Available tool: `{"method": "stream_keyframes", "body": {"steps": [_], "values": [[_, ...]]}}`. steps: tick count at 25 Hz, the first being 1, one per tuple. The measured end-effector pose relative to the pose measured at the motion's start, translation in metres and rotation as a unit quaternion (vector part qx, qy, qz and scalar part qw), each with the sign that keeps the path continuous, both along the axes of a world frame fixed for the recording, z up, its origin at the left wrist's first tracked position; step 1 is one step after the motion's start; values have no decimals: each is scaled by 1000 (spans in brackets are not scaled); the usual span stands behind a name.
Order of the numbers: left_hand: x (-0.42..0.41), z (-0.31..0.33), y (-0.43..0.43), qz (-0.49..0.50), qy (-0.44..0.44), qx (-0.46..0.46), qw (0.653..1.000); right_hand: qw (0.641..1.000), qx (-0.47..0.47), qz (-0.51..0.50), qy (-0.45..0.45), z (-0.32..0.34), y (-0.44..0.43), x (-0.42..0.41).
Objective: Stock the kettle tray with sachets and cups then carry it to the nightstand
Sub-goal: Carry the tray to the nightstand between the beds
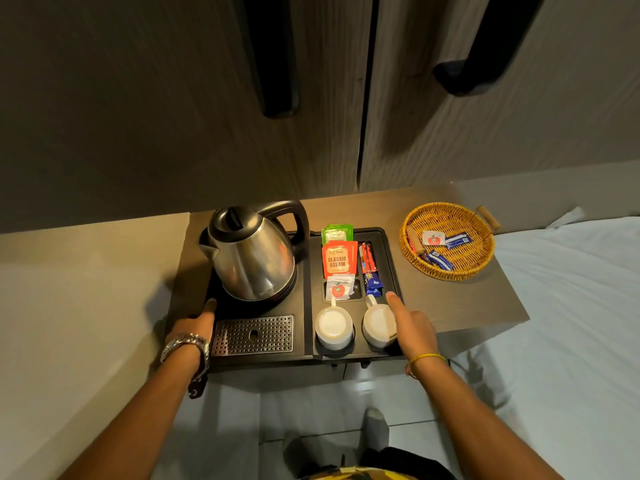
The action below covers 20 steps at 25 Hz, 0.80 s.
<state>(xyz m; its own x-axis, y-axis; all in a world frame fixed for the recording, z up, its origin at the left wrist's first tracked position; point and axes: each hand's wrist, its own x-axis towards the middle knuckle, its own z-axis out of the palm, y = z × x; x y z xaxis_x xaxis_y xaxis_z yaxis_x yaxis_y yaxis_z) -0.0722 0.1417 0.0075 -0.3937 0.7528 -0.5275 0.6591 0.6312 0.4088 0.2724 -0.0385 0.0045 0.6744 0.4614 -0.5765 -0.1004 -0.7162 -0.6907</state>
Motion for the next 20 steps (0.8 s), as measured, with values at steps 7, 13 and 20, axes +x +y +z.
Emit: {"method": "stream_keyframes", "body": {"steps": [7,13,20], "values": [[-7,-3,-26,-13,-110,0,994,996,26,-32,85,-3,-4,2],[-13,19,-29,-47,-90,20,995,996,40,-2,74,8,10,21],[-8,55,-26,-93,-116,99,984,986,108,-56,118,28,7,26]]}}
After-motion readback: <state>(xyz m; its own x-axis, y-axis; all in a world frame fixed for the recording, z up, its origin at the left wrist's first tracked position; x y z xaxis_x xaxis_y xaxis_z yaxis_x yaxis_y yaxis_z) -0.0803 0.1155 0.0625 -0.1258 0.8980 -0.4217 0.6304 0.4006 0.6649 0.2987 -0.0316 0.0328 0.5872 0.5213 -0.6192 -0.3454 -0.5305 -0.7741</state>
